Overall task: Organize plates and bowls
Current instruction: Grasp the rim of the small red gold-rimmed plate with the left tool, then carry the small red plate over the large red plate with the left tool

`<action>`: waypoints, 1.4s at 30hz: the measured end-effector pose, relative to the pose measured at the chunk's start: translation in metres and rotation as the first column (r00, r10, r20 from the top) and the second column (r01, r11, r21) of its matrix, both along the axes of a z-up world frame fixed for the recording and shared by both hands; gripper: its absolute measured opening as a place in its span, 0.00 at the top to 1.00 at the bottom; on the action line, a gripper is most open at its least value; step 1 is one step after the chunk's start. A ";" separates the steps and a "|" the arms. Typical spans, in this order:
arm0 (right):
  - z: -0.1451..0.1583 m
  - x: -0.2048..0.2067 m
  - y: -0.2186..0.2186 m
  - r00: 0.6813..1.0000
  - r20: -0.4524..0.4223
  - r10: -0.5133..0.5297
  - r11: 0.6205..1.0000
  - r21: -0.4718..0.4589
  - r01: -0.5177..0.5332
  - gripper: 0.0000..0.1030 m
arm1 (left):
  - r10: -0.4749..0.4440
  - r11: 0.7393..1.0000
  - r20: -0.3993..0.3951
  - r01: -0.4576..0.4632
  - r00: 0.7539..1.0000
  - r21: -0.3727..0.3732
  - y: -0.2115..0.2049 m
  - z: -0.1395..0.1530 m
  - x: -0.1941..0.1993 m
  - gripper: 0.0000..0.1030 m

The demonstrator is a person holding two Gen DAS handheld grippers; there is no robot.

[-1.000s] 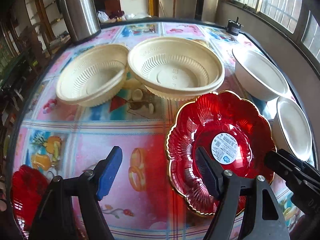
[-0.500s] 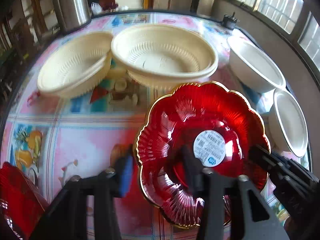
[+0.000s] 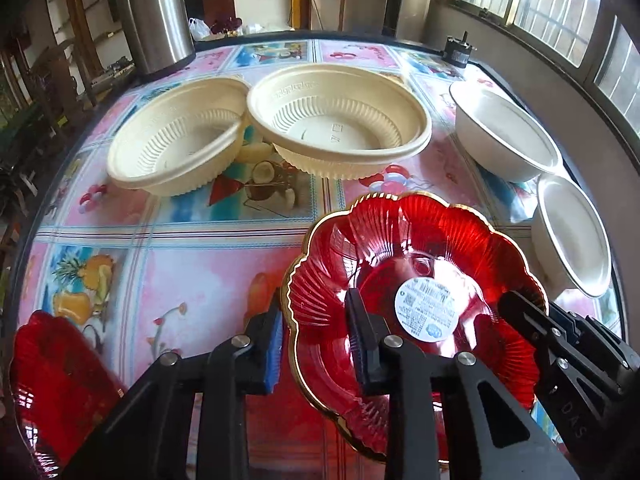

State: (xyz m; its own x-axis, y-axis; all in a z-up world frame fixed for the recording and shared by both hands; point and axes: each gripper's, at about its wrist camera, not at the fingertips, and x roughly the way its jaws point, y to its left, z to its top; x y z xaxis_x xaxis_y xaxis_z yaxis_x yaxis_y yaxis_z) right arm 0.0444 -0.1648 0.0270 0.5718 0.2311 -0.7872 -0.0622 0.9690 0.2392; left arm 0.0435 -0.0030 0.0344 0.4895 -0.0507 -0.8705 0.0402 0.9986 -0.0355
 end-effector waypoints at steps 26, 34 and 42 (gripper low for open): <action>0.064 -0.070 0.127 0.951 0.158 0.266 0.964 -0.048 -0.262 0.80 | 0.190 0.981 0.159 -0.194 0.969 0.008 0.126 0.067 -0.107 0.73; 0.050 -0.084 0.197 0.910 0.118 0.398 0.916 -0.098 -0.388 0.79 | 0.304 0.952 0.109 -0.307 0.946 0.007 0.185 0.042 -0.133 0.73; 0.029 -0.080 0.234 0.890 0.042 0.455 0.882 -0.159 -0.443 0.79 | 0.346 0.938 0.064 -0.346 0.936 0.002 0.204 0.018 -0.135 0.73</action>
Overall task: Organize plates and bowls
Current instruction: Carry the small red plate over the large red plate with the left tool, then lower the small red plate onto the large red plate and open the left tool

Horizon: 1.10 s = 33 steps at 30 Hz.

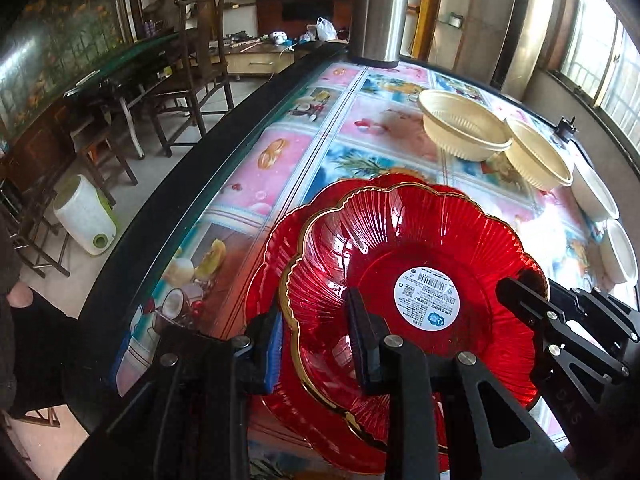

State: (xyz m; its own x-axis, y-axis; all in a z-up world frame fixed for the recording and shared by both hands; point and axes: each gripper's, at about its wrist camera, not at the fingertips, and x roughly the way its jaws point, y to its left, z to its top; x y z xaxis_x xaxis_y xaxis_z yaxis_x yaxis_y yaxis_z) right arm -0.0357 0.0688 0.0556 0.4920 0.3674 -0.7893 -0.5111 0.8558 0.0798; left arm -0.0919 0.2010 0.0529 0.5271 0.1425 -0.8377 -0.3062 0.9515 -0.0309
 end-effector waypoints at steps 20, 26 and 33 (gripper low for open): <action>-0.017 0.007 0.013 0.997 -0.070 0.030 0.997 -0.074 -0.035 0.71 | -0.019 0.999 -0.018 0.020 1.000 0.037 0.002 -0.014 -0.007 0.71; -0.015 0.013 0.004 0.985 -0.170 0.024 0.998 0.053 -0.015 0.65 | -0.023 0.998 -0.026 0.025 0.999 0.050 0.000 -0.015 -0.006 0.69; -0.003 0.016 -0.004 0.989 -0.148 -0.008 0.996 0.090 0.021 0.57 | -0.022 0.996 0.021 0.020 1.000 0.085 -0.001 -0.002 -0.008 0.50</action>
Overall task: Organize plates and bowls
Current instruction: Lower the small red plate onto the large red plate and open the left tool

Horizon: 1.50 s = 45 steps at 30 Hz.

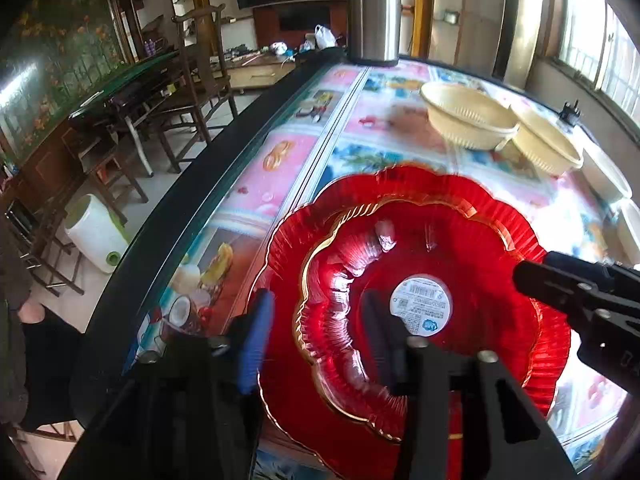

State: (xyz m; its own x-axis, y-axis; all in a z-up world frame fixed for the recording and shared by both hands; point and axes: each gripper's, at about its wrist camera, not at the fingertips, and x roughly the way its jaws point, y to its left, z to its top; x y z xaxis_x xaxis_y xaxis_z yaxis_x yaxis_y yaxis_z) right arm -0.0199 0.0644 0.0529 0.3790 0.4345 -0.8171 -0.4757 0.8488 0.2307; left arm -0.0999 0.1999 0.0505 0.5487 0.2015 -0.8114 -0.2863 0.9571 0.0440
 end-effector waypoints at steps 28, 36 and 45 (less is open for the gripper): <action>0.029 0.004 -0.076 0.992 0.020 -0.126 0.986 0.116 0.123 0.55 | -0.061 0.998 0.114 0.059 0.992 0.017 -0.055 0.031 0.019 0.26; 0.029 0.011 -0.103 0.984 0.010 -0.176 0.976 0.130 0.173 0.54 | -0.107 0.994 0.111 0.105 0.988 0.021 -0.082 0.032 0.030 0.26; 0.023 0.014 -0.123 0.978 -0.006 -0.209 0.969 0.131 0.208 0.54 | -0.130 0.991 0.105 0.130 0.986 0.009 -0.098 0.031 0.036 0.26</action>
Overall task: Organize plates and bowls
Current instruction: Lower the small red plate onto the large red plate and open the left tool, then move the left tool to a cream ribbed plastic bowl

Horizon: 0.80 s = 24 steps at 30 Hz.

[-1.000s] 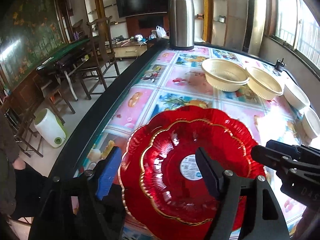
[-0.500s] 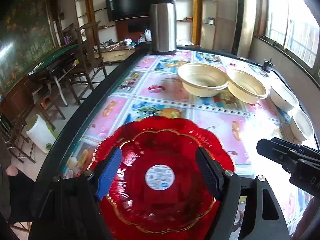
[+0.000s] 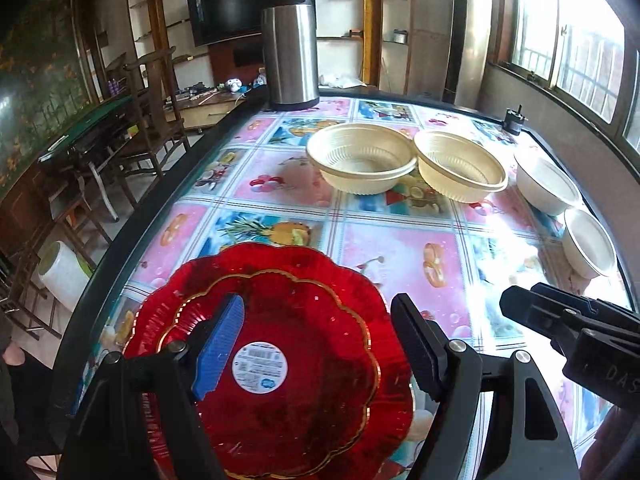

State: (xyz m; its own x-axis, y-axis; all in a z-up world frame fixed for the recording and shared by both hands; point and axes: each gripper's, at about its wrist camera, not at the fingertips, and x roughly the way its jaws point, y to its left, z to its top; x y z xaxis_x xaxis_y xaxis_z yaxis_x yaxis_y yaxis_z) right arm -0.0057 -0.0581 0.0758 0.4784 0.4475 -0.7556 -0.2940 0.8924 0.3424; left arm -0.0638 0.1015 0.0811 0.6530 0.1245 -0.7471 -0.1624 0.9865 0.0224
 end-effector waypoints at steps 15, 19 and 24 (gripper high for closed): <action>-0.005 0.002 -0.020 0.999 -0.012 -0.036 0.999 -0.002 0.036 0.54 | -0.028 0.999 -0.014 0.027 1.000 -0.030 -0.013 -0.001 0.008 0.26; -0.006 0.004 -0.027 0.998 -0.016 -0.056 0.998 -0.004 0.056 0.54 | -0.036 0.999 -0.026 0.035 0.999 -0.037 -0.018 -0.001 0.014 0.26; -0.009 0.008 -0.036 0.996 -0.027 -0.083 0.997 -0.002 0.083 0.54 | -0.046 0.998 -0.033 0.044 0.998 -0.055 -0.020 0.001 0.023 0.26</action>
State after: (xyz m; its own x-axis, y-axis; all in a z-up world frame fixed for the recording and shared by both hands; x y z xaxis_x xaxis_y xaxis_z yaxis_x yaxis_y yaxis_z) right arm 0.0022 -0.0945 0.0666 0.4937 0.4064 -0.7689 -0.2096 0.9136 0.3483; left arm -0.0404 0.0811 0.0819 0.6307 0.0544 -0.7741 -0.1179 0.9927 -0.0262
